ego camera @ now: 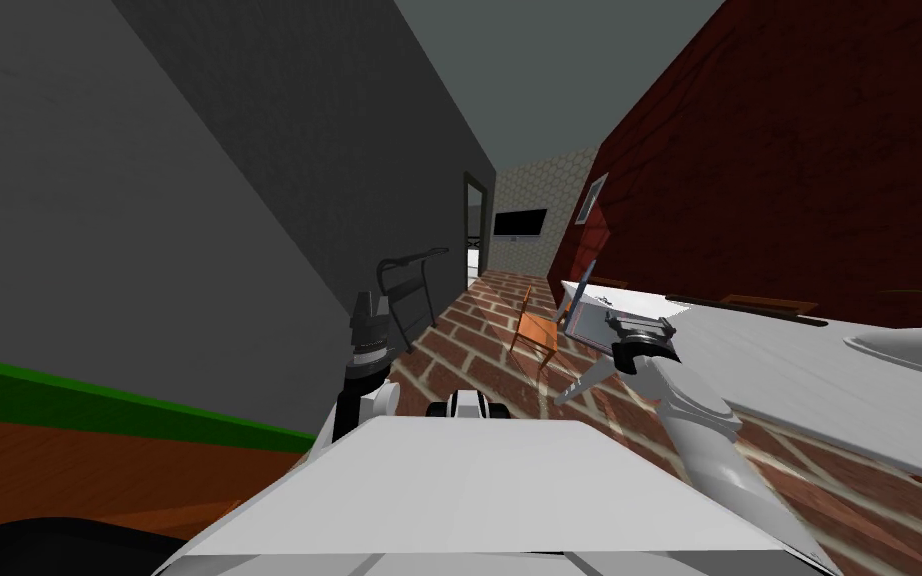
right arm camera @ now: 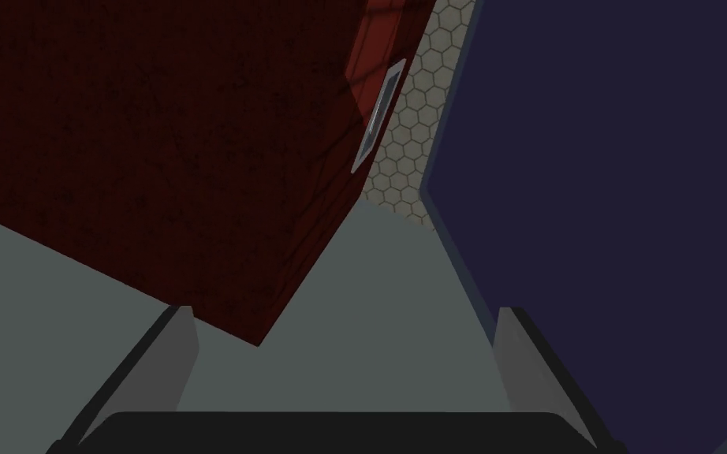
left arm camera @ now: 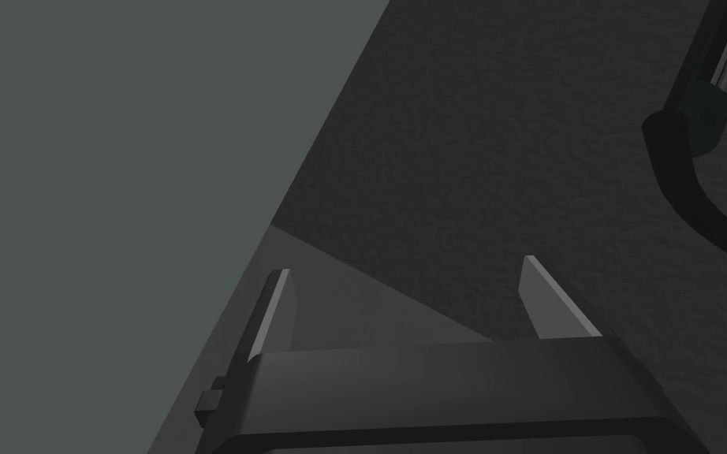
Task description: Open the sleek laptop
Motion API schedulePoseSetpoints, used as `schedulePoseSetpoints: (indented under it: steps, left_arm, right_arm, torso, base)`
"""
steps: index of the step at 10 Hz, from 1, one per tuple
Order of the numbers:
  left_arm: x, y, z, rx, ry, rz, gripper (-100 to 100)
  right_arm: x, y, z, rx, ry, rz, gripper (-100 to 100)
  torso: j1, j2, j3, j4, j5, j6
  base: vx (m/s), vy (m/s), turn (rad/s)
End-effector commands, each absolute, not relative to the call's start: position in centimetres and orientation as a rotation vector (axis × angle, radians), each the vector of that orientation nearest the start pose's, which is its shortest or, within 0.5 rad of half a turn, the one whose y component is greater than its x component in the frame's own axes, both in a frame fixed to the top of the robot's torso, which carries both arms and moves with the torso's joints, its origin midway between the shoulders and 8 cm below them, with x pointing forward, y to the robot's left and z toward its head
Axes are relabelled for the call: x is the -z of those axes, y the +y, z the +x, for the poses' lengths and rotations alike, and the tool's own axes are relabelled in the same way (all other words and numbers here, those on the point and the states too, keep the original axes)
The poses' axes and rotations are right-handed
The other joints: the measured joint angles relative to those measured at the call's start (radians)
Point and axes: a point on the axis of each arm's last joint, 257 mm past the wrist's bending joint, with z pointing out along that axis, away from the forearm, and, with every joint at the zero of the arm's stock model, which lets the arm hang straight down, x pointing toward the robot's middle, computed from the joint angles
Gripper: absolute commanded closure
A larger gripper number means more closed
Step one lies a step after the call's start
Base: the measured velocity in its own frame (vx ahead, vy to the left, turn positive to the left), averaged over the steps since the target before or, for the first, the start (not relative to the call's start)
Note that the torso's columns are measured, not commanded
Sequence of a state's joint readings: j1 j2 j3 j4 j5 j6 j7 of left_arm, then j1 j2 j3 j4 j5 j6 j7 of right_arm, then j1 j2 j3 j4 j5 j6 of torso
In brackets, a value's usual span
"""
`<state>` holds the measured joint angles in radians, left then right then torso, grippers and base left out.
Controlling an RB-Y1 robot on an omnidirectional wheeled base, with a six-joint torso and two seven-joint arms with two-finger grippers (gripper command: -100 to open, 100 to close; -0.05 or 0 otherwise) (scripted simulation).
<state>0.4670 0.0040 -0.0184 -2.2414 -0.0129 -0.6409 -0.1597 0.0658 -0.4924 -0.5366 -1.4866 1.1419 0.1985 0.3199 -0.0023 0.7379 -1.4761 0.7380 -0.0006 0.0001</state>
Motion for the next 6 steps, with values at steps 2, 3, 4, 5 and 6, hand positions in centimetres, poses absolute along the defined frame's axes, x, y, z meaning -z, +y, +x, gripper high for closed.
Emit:
schedulePoseSetpoints:
  steps: [2,3,4,5,6]
  left_arm:
    - [-4.3,26.4,32.9,1.202,0.561,-0.489,0]
    - [-4.3,26.4,32.9,1.202,0.561,-0.489,0]
    - [-4.3,26.4,32.9,1.202,0.561,-0.489,0]
    - [-4.3,26.4,32.9,1.202,0.561,-0.489,0]
    - [-4.3,26.4,32.9,1.202,0.561,-0.489,0]
  right_arm:
    - [8.9,-66.1,43.3,0.841,1.442,0.167,-100]
    - [7.9,-65.4,43.9,0.834,1.431,0.124,-100]
    - [7.0,-64.7,44.4,0.827,1.421,0.078,-100]
    - [7.0,-64.7,44.4,0.827,1.421,0.078,-100]
    - [6.1,-63.9,45.0,0.82,1.41,0.033,-100]
  torso:
    - [0.002,0.0,0.0,0.0,0.0,0.0]
    - [0.003,0.0,0.0,0.0,0.001,0.0]
    - [0.003,0.0,0.0,0.0,0.001,0.0]
    - [0.002,0.0,0.0,0.0,0.001,0.0]
    - [0.003,0.0,0.0,0.0,0.001,0.0]
  base:
    - [-0.01,-0.075,0.07]
    - [-0.009,-0.075,0.071]
    - [-0.012,-0.085,0.059]
    - [-0.014,-0.061,0.027]
    - [-0.012,-0.053,0.037]
